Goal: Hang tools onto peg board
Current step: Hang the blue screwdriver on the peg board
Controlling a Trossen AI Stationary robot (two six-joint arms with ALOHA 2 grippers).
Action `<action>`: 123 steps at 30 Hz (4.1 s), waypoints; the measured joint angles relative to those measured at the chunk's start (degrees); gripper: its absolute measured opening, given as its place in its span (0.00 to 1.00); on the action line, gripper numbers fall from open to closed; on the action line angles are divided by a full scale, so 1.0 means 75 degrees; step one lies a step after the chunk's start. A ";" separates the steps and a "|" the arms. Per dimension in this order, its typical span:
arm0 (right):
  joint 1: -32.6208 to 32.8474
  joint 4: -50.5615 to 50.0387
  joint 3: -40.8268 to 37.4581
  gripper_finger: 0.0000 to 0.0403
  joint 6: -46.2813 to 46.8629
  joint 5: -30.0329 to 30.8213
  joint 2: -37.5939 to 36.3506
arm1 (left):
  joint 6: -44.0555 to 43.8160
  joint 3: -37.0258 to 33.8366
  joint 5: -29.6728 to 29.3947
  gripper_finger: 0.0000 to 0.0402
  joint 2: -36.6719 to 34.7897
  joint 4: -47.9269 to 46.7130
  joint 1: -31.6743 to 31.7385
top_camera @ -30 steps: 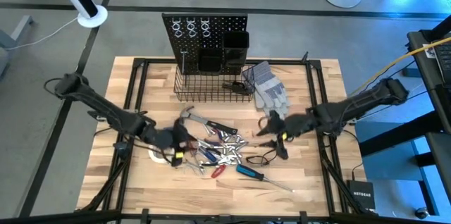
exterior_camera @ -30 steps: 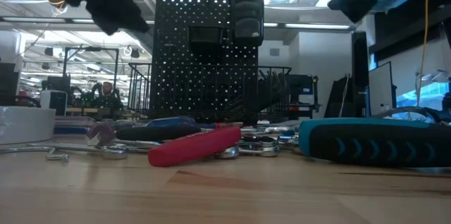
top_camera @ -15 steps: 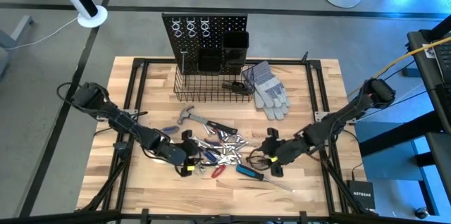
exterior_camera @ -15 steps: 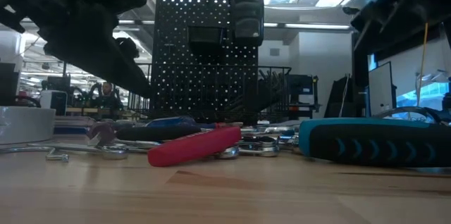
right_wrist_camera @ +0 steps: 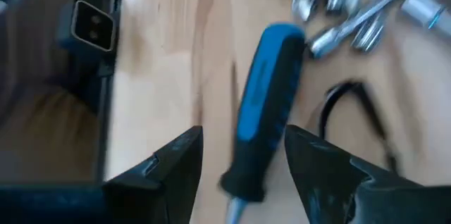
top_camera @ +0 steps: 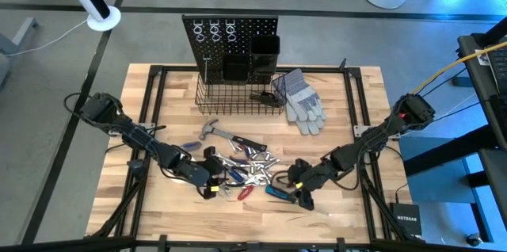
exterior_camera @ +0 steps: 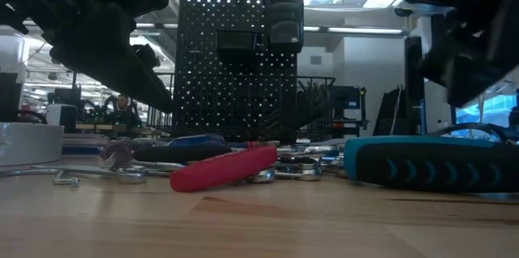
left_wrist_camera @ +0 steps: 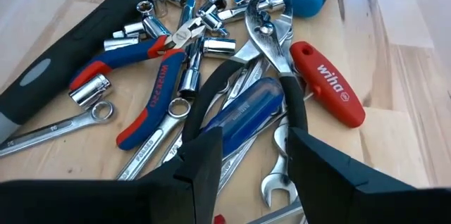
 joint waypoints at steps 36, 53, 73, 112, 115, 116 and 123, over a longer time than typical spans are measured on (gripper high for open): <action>0.2010 -0.3646 0.2183 0.51 0.1863 0.2019 0.2154 | -0.0028 0.0001 -0.0032 0.38 0.0262 0.0912 -0.0507; 0.1030 -0.3787 0.2148 0.22 0.1603 0.0983 0.2323 | -0.0226 0.0001 -0.0032 0.38 0.0259 0.0907 -0.0513; 0.1466 -0.5168 0.3489 0.11 0.1112 0.2143 0.1971 | -0.0256 0.0001 -0.0035 0.38 0.0259 0.0962 -0.0516; -0.0201 -0.0201 0.3190 0.11 -0.4962 0.4843 0.0537 | 0.3173 0.0622 0.1096 0.38 -0.1081 0.4156 0.1008; -0.0561 0.0741 0.2929 0.11 -0.5298 0.4371 0.0504 | 0.3427 0.0622 0.1087 0.38 -0.1298 0.4197 0.1036; -0.0695 0.0979 0.2859 0.11 -0.5393 0.4161 0.0504 | 0.3544 0.0622 0.1078 0.38 -0.1357 0.4189 0.1037; -0.1673 0.2324 0.2594 0.11 -0.5808 0.2325 0.0509 | 0.4667 0.0619 0.0942 0.38 -0.1405 0.4391 0.1103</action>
